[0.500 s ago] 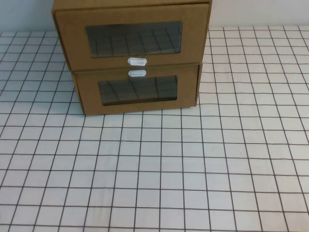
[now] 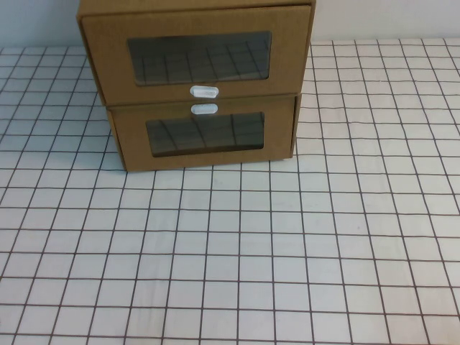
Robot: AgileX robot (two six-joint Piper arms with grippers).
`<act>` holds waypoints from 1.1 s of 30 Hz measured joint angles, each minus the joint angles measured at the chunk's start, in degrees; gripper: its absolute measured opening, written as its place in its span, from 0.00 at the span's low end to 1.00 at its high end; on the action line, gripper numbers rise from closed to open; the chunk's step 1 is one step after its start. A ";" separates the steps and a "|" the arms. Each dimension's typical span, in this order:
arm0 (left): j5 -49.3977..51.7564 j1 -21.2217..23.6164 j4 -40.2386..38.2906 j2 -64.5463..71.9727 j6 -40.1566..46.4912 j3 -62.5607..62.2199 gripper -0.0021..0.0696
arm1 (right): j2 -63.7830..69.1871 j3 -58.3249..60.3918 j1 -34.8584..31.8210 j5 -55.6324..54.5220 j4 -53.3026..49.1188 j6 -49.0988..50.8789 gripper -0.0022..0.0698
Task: Open the shoe box
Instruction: 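Pull the top drawer of the cardboard box fully open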
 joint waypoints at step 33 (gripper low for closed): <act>0.00 0.00 5.72 0.00 2.33 0.00 0.03 | 0.00 0.00 0.00 0.00 0.00 0.00 0.01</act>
